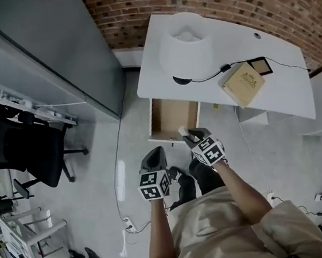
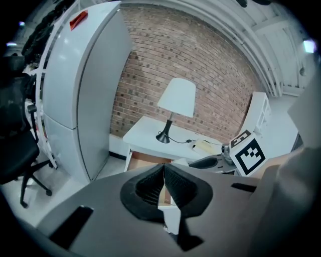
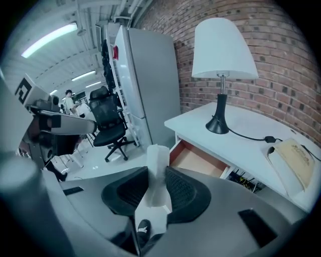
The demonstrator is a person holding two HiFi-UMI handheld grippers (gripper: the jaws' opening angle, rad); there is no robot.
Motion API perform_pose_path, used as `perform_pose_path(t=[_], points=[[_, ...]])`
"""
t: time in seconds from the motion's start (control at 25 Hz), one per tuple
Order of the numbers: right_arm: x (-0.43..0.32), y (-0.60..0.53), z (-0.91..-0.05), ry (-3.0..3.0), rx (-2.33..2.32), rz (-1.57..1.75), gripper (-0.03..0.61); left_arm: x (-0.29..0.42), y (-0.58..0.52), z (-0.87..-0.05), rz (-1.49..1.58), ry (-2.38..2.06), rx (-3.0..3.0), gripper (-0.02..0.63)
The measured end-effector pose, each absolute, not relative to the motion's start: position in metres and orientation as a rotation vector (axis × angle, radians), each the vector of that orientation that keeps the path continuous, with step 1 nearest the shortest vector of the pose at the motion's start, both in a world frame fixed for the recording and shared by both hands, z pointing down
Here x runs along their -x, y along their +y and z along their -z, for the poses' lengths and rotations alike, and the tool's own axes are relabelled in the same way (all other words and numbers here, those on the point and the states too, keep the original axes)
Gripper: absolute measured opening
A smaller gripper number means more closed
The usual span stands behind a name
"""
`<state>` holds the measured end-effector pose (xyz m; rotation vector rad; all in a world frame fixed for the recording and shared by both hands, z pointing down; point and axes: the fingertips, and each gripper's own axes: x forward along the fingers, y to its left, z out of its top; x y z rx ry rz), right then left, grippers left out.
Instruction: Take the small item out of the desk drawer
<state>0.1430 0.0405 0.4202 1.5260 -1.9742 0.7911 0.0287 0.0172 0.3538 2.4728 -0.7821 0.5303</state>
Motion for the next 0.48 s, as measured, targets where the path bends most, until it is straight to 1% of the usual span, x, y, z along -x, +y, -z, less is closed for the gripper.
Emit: perform_pose_path(t=[0.24, 0.48], points=[[-0.137, 0.046, -0.39, -2.031, -1.611, -0.765, 0.137, -0.034, 0.018, -0.343, -0.594, -0.712, -2.571, 0.017], [-0.127, 0.047, -0.376, -2.07, -1.649, -0.754, 0.137, -0.038, 0.026, -0.346, -0.591, -0.719, -2.561, 0.017]])
